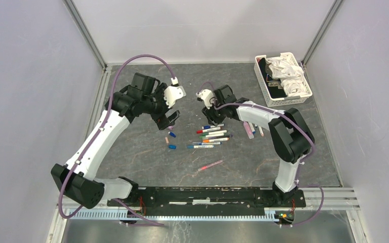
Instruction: Open the pen caps
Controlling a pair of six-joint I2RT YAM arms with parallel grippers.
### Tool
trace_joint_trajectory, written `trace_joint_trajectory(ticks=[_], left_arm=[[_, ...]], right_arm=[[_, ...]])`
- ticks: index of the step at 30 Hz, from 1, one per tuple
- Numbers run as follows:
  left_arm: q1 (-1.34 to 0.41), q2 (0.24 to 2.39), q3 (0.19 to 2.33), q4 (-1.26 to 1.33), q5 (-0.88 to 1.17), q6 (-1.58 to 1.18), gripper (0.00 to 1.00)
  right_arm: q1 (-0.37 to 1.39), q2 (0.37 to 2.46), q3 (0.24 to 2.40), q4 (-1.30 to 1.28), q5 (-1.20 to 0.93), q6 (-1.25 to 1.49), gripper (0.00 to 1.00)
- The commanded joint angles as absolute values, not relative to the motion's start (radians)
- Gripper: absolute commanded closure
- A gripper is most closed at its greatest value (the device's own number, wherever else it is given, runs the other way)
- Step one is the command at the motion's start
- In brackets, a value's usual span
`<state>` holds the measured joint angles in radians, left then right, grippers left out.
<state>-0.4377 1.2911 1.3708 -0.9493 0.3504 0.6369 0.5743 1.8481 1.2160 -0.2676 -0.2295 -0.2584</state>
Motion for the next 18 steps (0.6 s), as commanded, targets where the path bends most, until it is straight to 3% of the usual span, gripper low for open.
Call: trace_joint_trajectory(ticks=[1,18], left_arm=[[-0.434,1.274,1.367,-0.957,0.366,0.673,0.00],[-0.434,1.272,1.363,-0.965,0.348,0.684,0.00]], right_arm=[[0.580,1.893,1.237,-0.286,-0.263,-0.273,0.56],[0.581,1.910,1.143,-0.248,-0.174,-0.255,0.58]])
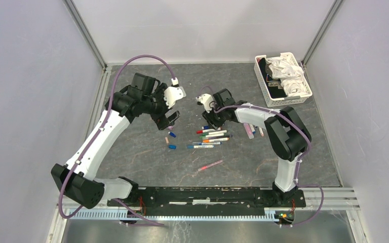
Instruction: Open the pen caps
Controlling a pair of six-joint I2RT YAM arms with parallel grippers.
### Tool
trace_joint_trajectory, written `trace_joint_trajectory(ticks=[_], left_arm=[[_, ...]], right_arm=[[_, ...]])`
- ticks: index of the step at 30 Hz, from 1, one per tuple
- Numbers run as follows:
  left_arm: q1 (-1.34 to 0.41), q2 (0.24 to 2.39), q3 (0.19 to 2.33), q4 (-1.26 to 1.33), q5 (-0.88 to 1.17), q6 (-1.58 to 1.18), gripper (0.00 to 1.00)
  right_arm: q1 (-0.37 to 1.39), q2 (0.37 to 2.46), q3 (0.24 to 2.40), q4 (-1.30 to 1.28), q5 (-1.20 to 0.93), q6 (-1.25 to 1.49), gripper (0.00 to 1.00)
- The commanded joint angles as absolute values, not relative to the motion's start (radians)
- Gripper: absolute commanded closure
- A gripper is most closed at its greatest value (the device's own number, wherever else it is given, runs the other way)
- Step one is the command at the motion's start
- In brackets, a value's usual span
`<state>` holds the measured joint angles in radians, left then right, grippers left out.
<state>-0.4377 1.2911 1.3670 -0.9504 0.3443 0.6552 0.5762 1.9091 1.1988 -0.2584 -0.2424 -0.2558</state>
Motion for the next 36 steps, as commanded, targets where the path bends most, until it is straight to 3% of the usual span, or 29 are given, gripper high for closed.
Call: trace_joint_trajectory(ticks=[1,10,16,26,28,36], left_arm=[[-0.434,1.272,1.361,-0.966,0.350,0.686,0.00],[-0.434,1.270,1.356,-0.975,0.354,0.696,0.00],[-0.434,1.272,1.356,-0.990,0.366,0.708,0.00],[-0.435,1.261,1.328,-1.022,0.407,0.785,0.00],[-0.434,1.245,1.309,-1.025,0.454,0.830,0.00],[-0.438,1.181,1.202,-0.978,0.669,1.004,0.00]], right_arm=[[0.580,1.905,1.122,-0.235,-0.162,-0.247,0.59],[0.576,1.888,1.066,-0.188,-0.086,-0.203,0.68],[0.557,1.884,1.146,-0.220,-0.093,-0.190,0.85],[0.492,1.824,1.222,-0.230,-0.201,-0.156,1.00],[0.492,1.797,1.238,-0.238,-0.250,-0.133,1.00],[0.555,1.713,1.242,-0.213,-0.765,0.077,1.00]])
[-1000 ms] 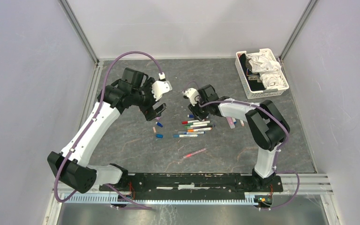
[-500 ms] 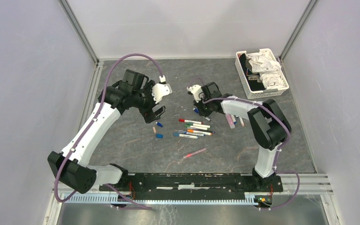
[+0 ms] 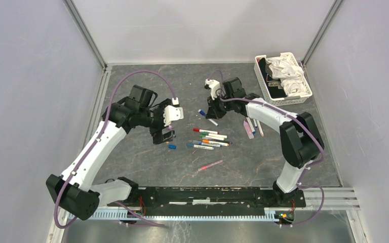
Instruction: Open the pen caps
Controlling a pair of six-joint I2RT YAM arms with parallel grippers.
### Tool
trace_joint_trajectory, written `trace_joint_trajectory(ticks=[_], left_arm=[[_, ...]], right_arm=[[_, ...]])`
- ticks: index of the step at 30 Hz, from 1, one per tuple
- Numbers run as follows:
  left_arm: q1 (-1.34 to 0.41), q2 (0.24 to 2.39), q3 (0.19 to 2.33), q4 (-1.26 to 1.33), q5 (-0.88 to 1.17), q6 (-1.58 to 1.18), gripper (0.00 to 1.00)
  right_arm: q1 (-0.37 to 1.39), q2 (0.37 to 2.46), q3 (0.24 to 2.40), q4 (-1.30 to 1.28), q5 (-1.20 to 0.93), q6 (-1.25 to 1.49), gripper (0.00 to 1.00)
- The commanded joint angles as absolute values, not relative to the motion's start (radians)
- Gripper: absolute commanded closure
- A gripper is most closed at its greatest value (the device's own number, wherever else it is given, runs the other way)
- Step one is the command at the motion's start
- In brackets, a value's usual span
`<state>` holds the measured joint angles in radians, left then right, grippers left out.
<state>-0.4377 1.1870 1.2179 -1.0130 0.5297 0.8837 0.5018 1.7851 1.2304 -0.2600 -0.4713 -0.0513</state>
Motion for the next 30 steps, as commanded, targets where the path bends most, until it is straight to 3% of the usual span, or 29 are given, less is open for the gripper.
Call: trace_joint_trajectory(ticks=[1,6,14,24,28,30], left_arm=[[-0.442,1.193,1.187,-0.970,0.682,1.031,0.01],[-0.478,1.250,1.125,-0.875,0.639,1.072,0.11],[-0.505,1.257,1.082,-0.833,0.585,1.110,0.21],[-0.535,1.263,1.048,-0.863,0.551,1.148,0.67],[-0.537,1.263,1.051,-0.864,0.523,1.159,0.93],[-0.537,1.259,1.055,-0.865,0.515,1.161,0.98]], right_arm=[[0.571,1.710,1.238,-0.195,-0.801,0.098,1.00],[0.642,1.755,1.271,-0.169,-0.956,0.201,1.00],[0.699,1.805,1.306,-0.114,-1.036,0.284,1.00],[0.714,1.851,1.319,-0.027,-1.087,0.369,1.00],[0.715,1.847,1.298,-0.054,-1.087,0.333,0.86],[0.716,1.843,1.282,-0.068,-1.086,0.318,0.79]])
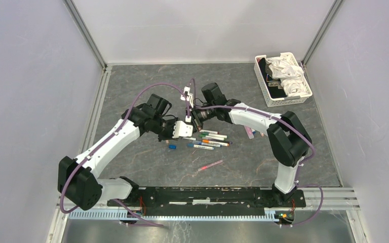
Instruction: Open the pen caps
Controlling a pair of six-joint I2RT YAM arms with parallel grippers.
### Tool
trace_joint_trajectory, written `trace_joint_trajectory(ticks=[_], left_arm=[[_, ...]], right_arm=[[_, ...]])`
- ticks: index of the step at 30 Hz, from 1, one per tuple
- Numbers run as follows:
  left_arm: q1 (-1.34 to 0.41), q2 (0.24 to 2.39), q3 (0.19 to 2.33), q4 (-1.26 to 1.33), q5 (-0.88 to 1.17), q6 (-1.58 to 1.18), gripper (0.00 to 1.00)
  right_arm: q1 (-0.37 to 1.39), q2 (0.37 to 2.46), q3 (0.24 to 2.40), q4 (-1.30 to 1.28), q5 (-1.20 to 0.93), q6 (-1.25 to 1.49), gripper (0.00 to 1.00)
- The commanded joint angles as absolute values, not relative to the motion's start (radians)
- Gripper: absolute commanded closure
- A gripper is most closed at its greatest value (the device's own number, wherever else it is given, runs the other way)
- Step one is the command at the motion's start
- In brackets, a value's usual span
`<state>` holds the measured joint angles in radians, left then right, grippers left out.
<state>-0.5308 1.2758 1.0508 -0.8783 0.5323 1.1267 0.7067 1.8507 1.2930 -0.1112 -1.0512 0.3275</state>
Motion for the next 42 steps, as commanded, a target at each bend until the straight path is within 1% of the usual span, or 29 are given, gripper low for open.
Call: trace_joint_trajectory(ticks=[1,5,8,9,10,11,17,22,26,32,35,39,42], left_arm=[[-0.537,1.258,1.056,-0.865,0.515,1.163,0.98],[-0.537,1.256,1.064,-0.867,0.507,1.164,0.98],[-0.537,1.258,1.070,-0.880,0.500,1.174,0.98],[-0.537,1.258,1.072,-0.882,0.495,1.179,0.98],[-0.538,1.258,1.072,-0.886,0.490,1.184,0.98],[-0.537,1.258,1.072,-0.889,0.486,1.190,0.98],[-0.518,1.254,1.064,-0.903,0.367,1.252,0.98],[-0.396,1.275,1.079,-0.925,0.318,1.362,0.98],[-0.324,1.295,1.104,-0.925,0.323,1.397,0.98],[-0.305,1.308,1.061,-0.892,0.288,1.413,0.98],[-0.300,1.301,1.050,-0.890,0.265,1.432,0.98],[-0.272,1.286,1.055,-0.902,0.204,1.502,0.98],[-0.208,1.281,1.090,-0.939,0.191,1.568,0.98]], right_arm=[[0.715,1.844,1.273,-0.072,-1.087,0.313,0.77],[0.715,1.850,1.262,-0.108,-1.091,0.279,0.81],[0.716,1.858,1.278,-0.163,-1.098,0.237,0.82],[0.715,1.859,1.284,-0.176,-1.095,0.227,0.84],[0.715,1.857,1.288,-0.186,-1.091,0.220,0.90],[0.713,1.856,1.290,-0.192,-1.087,0.217,1.00],[0.655,1.807,1.244,-0.266,-1.023,0.162,1.00],[0.596,1.757,1.154,-0.349,-0.956,0.070,1.00],[0.567,1.719,1.096,-0.354,-0.916,0.051,1.00],[0.507,1.673,1.076,-0.386,-0.902,0.022,1.00],[0.504,1.658,1.061,-0.400,-0.894,0.011,1.00],[0.504,1.623,0.972,-0.383,-0.885,0.016,1.00],[0.505,1.574,0.915,-0.362,-0.876,0.032,1.00]])
